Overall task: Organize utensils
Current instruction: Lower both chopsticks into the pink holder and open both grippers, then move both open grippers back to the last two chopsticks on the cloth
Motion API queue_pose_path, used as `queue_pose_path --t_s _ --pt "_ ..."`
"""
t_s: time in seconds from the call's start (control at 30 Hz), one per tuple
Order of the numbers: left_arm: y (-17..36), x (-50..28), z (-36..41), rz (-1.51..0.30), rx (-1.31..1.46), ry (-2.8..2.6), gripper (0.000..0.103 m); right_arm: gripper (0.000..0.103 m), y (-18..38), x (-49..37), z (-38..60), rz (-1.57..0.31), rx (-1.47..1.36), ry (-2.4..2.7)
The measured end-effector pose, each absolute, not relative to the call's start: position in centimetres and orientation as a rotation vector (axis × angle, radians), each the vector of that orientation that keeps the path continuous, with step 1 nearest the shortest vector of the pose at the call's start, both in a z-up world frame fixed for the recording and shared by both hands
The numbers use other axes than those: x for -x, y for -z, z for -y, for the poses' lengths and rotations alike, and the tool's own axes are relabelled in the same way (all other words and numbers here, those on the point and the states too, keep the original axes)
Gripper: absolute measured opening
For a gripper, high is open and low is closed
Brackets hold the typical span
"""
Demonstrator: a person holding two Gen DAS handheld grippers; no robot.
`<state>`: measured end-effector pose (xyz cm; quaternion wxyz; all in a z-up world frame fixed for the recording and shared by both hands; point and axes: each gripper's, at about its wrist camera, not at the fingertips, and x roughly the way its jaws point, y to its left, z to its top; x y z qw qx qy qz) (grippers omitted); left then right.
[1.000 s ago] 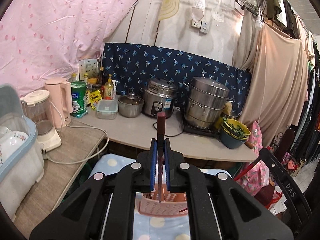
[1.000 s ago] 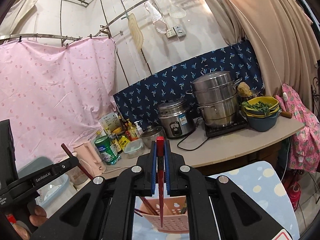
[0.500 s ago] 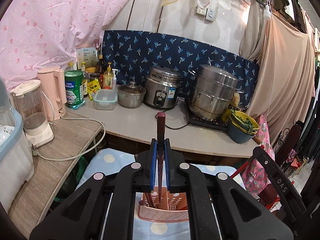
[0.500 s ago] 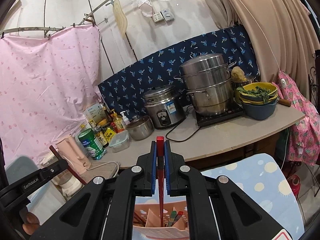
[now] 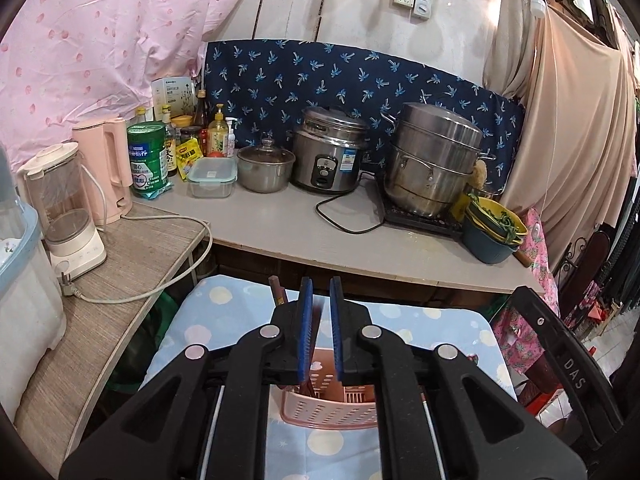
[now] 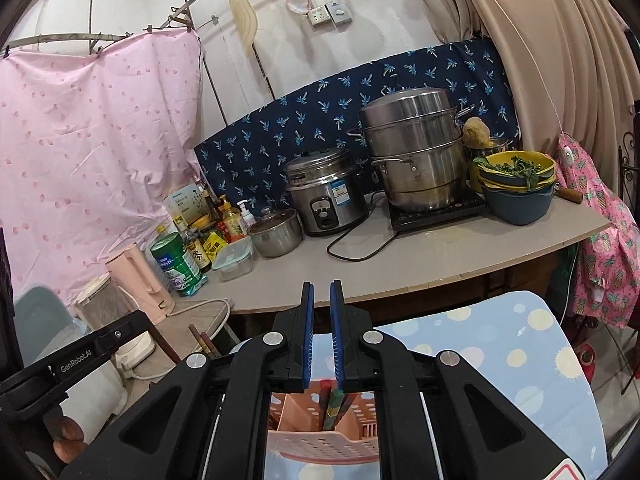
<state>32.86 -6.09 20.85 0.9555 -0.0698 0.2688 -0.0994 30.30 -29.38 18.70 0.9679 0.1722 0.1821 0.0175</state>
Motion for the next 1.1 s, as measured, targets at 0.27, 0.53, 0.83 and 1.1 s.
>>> queue_pose_path --t_s 0.27,0.53,0.83,1.1 --pt "-20.7 -31.7 5.4 -0.552 0.145 0.199 0.009 0.010 -18.9 -28.8 29.1 -0.365 -0.337 -0.052" --pt "-20.3 -29.4 5.4 -0.554 0.112 0.196 0.009 0.010 -18.4 -25.9 27.6 -0.374 -0.296 -0.079" --pt "-17.6 -25.8 4.9 -0.608 0.077 0.187 0.011 0.010 -16.2 -20.9 25.4 -0.397 -0.229 -0.082" --pt "-13.9 -22.1 4.4 -0.673 0.038 0.167 0.011 0.010 -13.5 -16.4 23.6 -0.440 -0.190 -0.093"
